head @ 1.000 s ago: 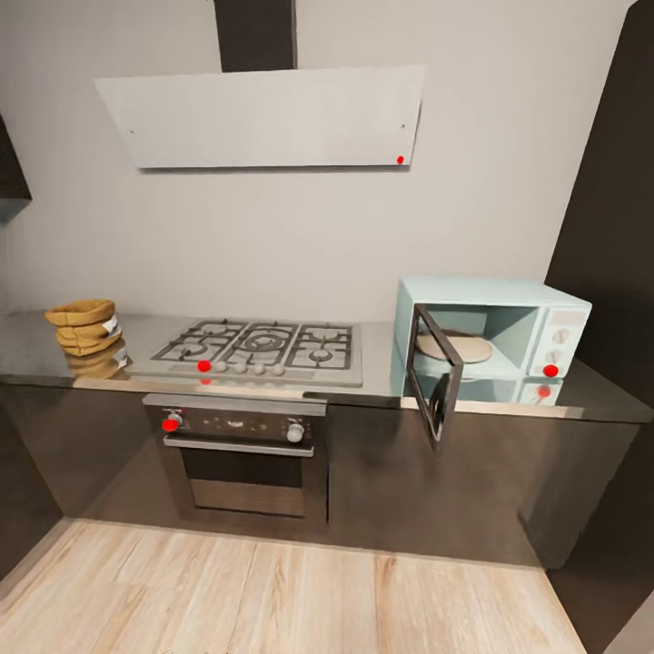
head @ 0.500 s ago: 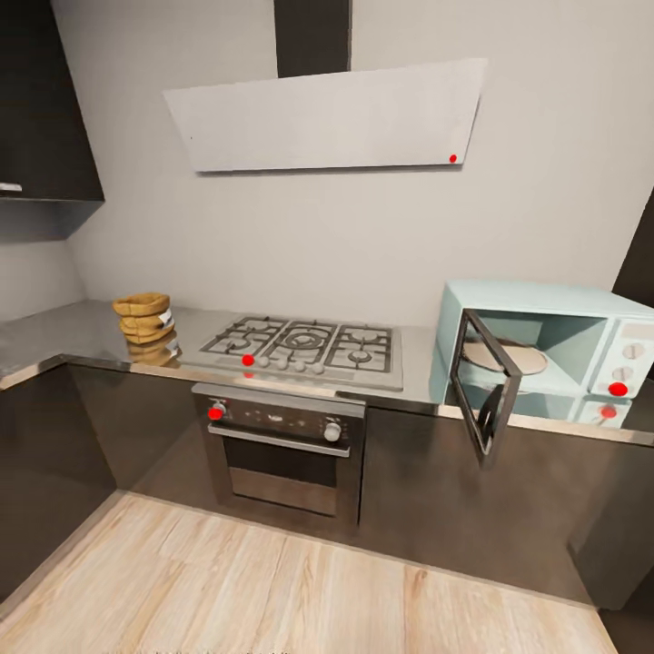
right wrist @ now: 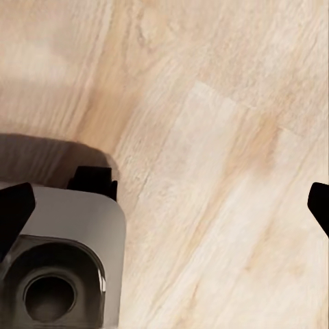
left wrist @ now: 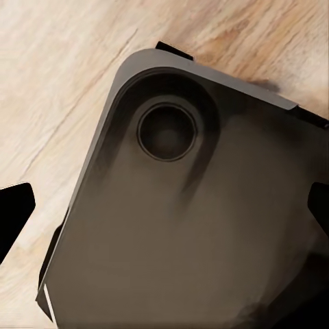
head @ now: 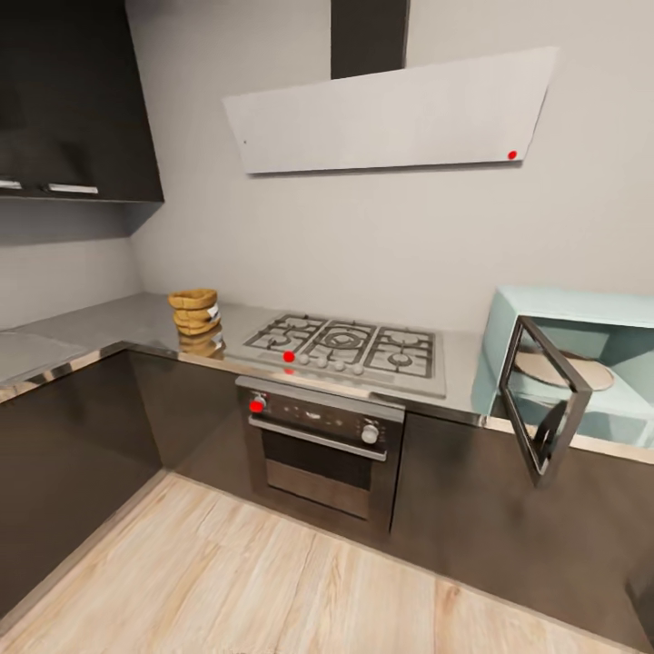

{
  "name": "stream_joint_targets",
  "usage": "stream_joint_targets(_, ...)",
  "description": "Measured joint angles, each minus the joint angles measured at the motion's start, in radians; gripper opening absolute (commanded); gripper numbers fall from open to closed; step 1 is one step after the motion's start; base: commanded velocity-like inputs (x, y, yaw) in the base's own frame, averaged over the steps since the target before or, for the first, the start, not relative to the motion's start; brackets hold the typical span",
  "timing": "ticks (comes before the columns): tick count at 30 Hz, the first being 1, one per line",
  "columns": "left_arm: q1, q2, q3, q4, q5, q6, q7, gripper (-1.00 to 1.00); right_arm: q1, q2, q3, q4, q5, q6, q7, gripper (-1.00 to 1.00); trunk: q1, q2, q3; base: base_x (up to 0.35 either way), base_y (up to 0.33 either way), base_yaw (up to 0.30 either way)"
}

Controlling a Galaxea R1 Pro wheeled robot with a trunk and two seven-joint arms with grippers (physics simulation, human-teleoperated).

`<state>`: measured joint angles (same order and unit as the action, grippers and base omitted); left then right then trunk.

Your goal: In the kitchen, take the popcorn bag from the countertop, put it into the microwave, and heat it until the popcorn is cooked so the cooked popcorn ends up inside the bag.

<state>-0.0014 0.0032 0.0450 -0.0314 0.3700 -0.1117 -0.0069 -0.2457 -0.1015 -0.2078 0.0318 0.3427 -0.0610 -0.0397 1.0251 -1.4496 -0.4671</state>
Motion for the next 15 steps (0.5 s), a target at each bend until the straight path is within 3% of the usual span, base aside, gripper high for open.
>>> stream_joint_targets(5,0.000,0.000,0.000,0.000,0.000,-0.001,0.000,1.00,0.000,0.002,-0.001,0.000,0.024,0.003,0.073,1.00,0.000,0.000,0.000,0.000,0.000,0.280)
stream_joint_targets(15,0.000,0.000,0.000,0.001,0.001,0.000,0.001,1.00,0.000,0.001,-0.002,-0.001,0.020,-0.008,0.029,1.00,0.000,0.000,0.000,0.000,0.000,0.280)
